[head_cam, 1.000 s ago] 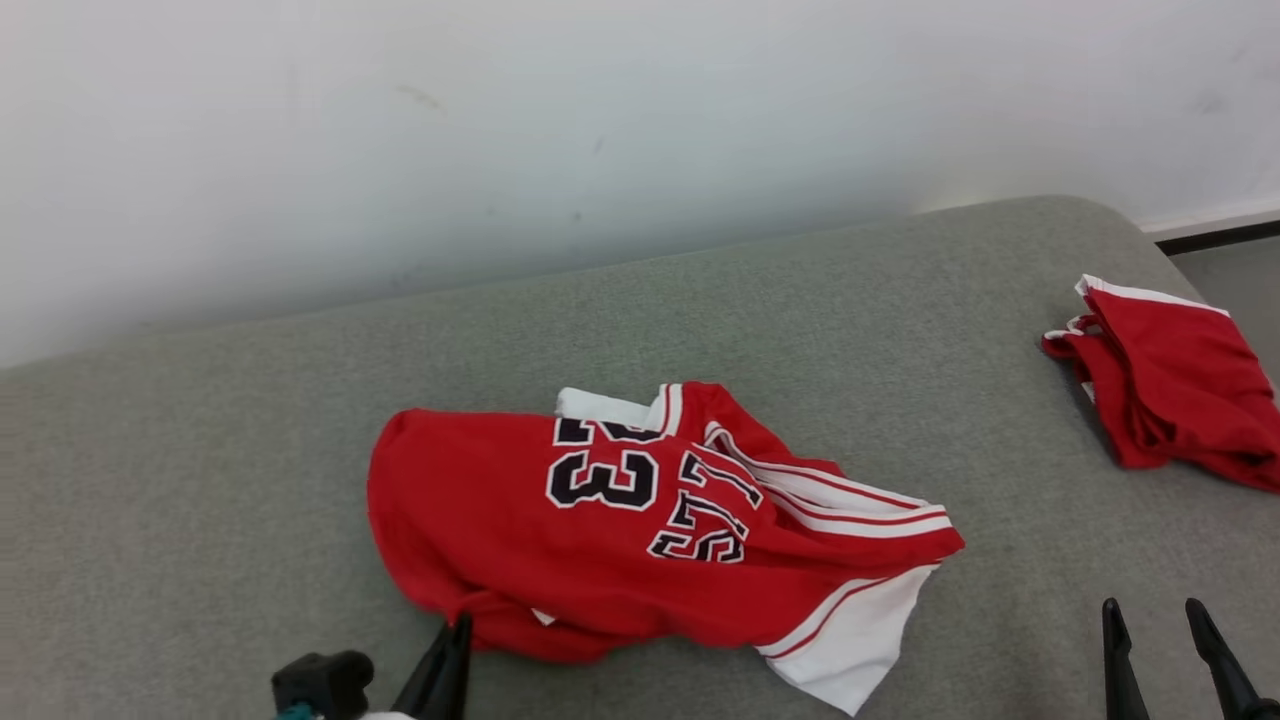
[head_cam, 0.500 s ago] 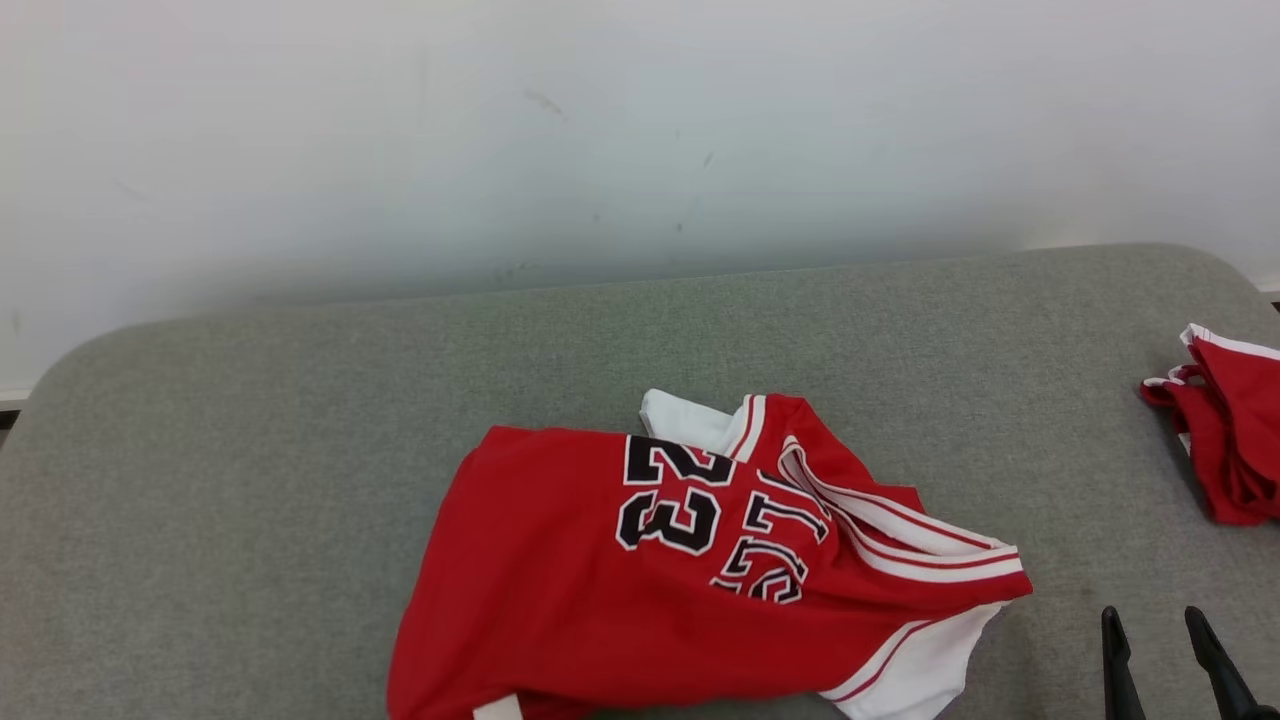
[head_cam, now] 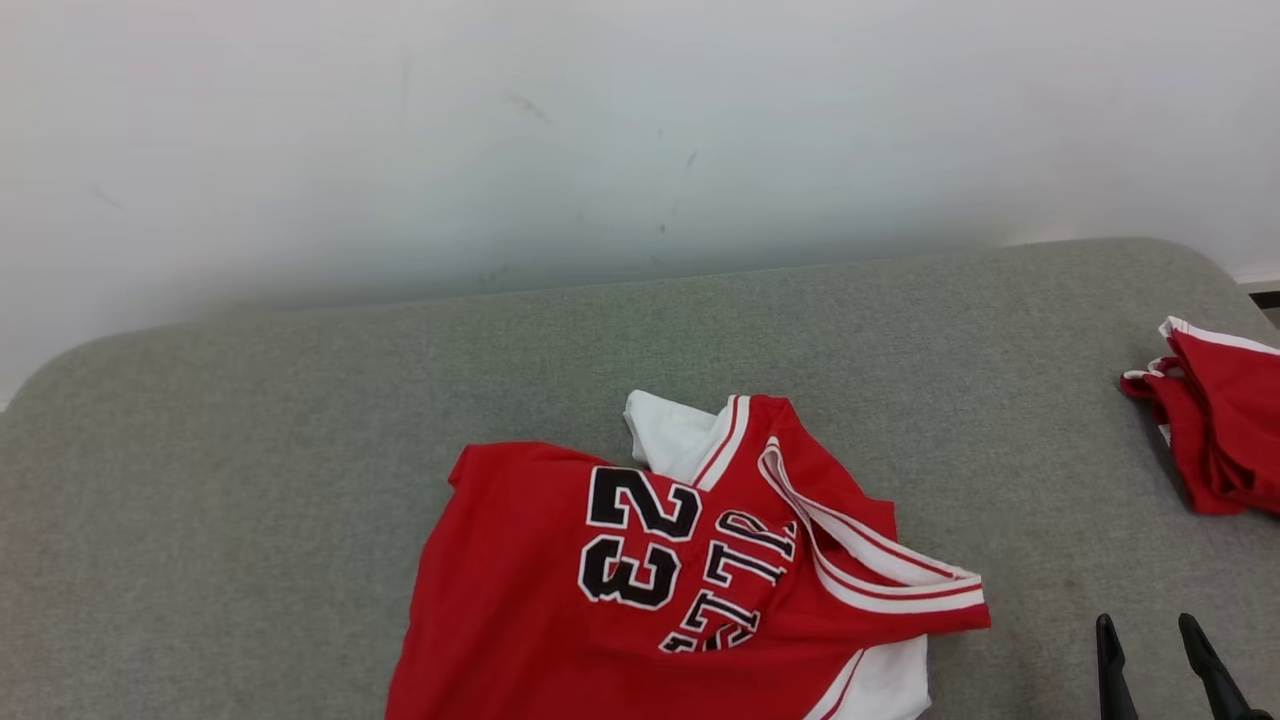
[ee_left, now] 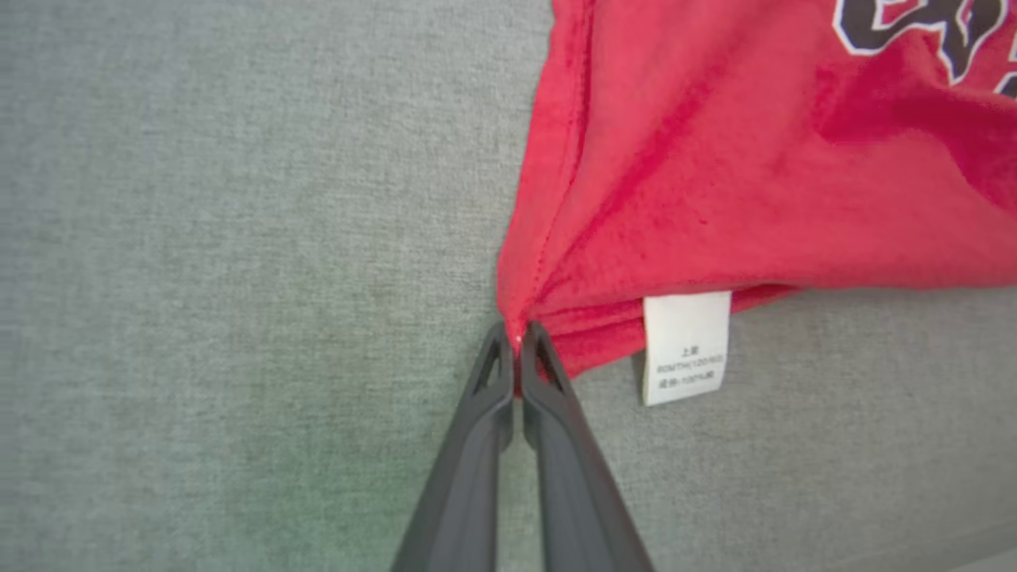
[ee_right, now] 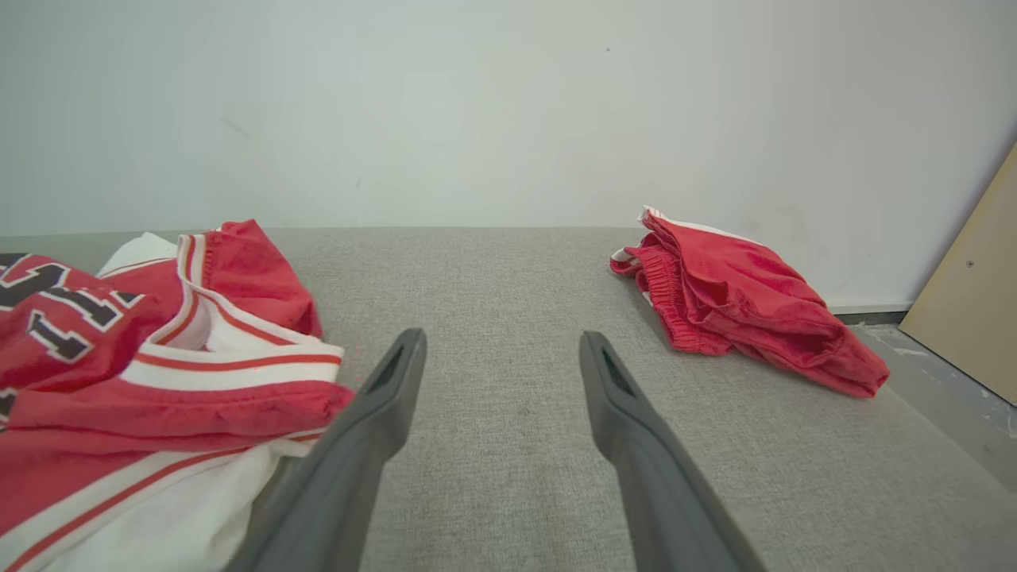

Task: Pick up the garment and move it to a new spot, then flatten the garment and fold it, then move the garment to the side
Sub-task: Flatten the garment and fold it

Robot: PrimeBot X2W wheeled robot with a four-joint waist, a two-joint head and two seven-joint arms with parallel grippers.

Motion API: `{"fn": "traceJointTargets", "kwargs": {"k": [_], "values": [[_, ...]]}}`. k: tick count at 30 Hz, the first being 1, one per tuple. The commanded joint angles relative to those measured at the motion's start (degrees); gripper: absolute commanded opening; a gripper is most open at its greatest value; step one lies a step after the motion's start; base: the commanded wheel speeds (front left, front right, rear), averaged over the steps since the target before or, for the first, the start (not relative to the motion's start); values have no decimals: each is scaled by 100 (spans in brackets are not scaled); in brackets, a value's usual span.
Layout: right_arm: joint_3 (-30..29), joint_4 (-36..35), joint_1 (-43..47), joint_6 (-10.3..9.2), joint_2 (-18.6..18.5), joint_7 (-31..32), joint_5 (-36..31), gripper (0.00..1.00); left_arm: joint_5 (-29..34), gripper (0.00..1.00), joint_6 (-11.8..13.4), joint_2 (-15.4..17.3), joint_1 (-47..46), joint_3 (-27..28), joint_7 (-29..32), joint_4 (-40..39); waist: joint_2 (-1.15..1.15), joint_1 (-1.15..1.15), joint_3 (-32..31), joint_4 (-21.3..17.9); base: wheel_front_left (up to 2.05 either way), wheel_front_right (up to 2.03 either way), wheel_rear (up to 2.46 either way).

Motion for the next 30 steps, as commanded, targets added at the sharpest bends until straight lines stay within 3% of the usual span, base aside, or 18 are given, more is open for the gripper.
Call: {"fn": "traceJointTargets", "kwargs": {"k": [1,2,3,6,13,17,21,24,28,30], "values": [[-23,6,23,-18,-15,-14,-26,100,53,48,31,74,-27,38,23,49,0,0,0,-30,0,0,0],[-30,6,24,-18,-15,-14,-29,100,66,91,79,119,-24,75,51,81,0,0,0,-54,0,0,0],[-39,9,17,-18,-16,-14,-25,100,88,100,108,173,-12,80,132,100,0,0,-5,-81,0,0,0],[-38,11,10,-18,-14,-14,-23,100,-8,100,149,254,48,112,407,-24,0,0,-26,-160,0,0,0],[-53,-26,65,-18,-14,-14,-48,100,205,100,702,644,217,450,734,-782,0,0,-107,-380,0,0,0],[-57,-46,42,-18,-15,-14,-64,100,282,100,897,807,243,620,881,-1360,0,0,-125,-542,0,0,0],[-52,-61,-4,-18,-14,-14,-59,100,370,100,856,907,34,570,930,-1977,0,0,-133,-704,0,0,0],[-26,-59,-46,-18,-17,-14,-48,100,512,100,726,876,-251,237,1060,-2308,0,0,-122,-847,0,0,0],[46,-57,-123,-18,-14,-14,-26,100,712,100,469,652,-852,-451,1260,-2393,0,0,-71,-1075,0,0,0],[63,-59,-176,-18,-15,-14,-3,100,708,100,350,382,-1201,-774,1287,-2300,0,0,-35,-1218,0,0,0]]}}
